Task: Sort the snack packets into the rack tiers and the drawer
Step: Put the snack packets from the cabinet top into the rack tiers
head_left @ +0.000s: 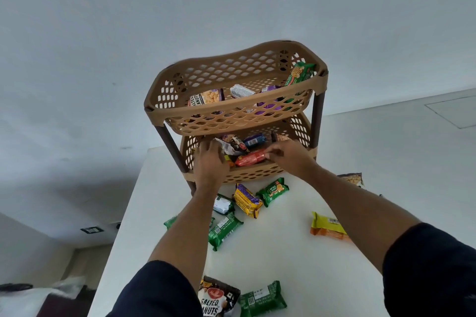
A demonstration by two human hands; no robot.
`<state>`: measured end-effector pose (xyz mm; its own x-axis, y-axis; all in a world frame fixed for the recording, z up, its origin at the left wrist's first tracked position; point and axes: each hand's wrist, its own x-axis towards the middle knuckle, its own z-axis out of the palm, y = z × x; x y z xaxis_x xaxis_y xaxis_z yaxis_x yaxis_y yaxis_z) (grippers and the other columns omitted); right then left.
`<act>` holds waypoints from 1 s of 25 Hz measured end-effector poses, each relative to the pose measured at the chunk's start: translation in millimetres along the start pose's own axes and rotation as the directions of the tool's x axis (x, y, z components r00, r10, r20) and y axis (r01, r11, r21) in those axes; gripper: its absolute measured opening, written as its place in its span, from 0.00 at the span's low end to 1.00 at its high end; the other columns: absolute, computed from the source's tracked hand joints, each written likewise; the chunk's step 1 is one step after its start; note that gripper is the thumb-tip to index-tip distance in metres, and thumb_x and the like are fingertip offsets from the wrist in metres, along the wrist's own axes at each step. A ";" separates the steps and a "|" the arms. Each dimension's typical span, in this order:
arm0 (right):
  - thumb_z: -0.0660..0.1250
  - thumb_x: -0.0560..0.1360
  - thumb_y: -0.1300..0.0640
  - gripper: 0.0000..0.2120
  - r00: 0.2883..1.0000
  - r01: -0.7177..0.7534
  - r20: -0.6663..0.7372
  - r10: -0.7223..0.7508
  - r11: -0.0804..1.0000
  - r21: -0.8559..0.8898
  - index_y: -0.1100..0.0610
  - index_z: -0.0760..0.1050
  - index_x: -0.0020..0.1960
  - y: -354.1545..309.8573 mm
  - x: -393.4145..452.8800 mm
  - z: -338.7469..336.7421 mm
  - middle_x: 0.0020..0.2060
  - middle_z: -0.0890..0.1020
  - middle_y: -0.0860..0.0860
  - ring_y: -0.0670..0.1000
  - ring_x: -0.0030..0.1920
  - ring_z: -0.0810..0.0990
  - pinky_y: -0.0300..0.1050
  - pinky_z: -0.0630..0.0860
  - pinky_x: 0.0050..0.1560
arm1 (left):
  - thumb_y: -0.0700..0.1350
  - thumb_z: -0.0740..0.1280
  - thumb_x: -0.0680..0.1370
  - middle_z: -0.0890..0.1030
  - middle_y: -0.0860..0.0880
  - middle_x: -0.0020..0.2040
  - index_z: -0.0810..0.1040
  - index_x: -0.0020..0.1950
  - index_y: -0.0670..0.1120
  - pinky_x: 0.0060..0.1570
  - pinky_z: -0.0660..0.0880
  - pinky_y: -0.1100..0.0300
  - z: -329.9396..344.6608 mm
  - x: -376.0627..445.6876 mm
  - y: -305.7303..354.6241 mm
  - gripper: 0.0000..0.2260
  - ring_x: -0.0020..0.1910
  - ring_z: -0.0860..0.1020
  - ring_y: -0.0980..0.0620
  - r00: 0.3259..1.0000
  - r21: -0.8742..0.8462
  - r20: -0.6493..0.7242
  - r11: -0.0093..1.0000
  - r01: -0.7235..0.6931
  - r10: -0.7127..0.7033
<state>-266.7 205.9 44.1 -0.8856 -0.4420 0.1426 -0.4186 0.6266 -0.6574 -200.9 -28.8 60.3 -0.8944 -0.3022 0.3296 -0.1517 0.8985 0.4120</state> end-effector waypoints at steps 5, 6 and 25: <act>0.72 0.76 0.59 0.05 0.947 0.255 -0.145 -0.287 0.945 -0.206 0.55 0.85 0.51 8.1 -47.4 -19.5 0.46 0.86 0.49 0.50 0.48 0.83 0.43 0.79 0.44 | 0.44 0.66 0.79 0.77 0.44 0.55 0.78 0.56 0.44 0.52 0.74 0.52 19.8 -50.0 35.7 0.08 0.55 0.75 0.46 0.961 0.025 -0.061 0.963 -0.268 0.269; 0.73 0.75 0.61 0.06 0.928 0.298 -0.146 -0.344 0.917 -0.265 0.56 0.85 0.51 10.5 -56.0 -22.8 0.47 0.87 0.50 0.51 0.49 0.84 0.44 0.79 0.44 | 0.45 0.66 0.79 0.77 0.45 0.55 0.78 0.56 0.45 0.52 0.75 0.52 24.1 -58.6 45.0 0.08 0.54 0.75 0.47 0.949 0.033 -0.042 0.949 -0.312 0.313; 0.73 0.61 0.26 0.45 0.847 -0.497 -0.035 0.531 0.765 -0.409 0.45 0.67 0.72 123.9 -204.8 -97.5 0.66 0.76 0.44 0.50 0.65 0.77 0.51 0.73 0.62 | 0.50 0.68 0.79 0.76 0.45 0.62 0.73 0.69 0.47 0.61 0.68 0.47 99.7 -178.3 138.7 0.19 0.62 0.74 0.42 0.607 0.031 0.628 0.765 -0.644 0.486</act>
<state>-156.8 436.6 5.6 -0.9792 -0.0188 -0.2021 0.0376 0.9618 -0.2713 -104.3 181.4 -26.1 -0.8813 0.4535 -0.1333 0.4470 0.8912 0.0769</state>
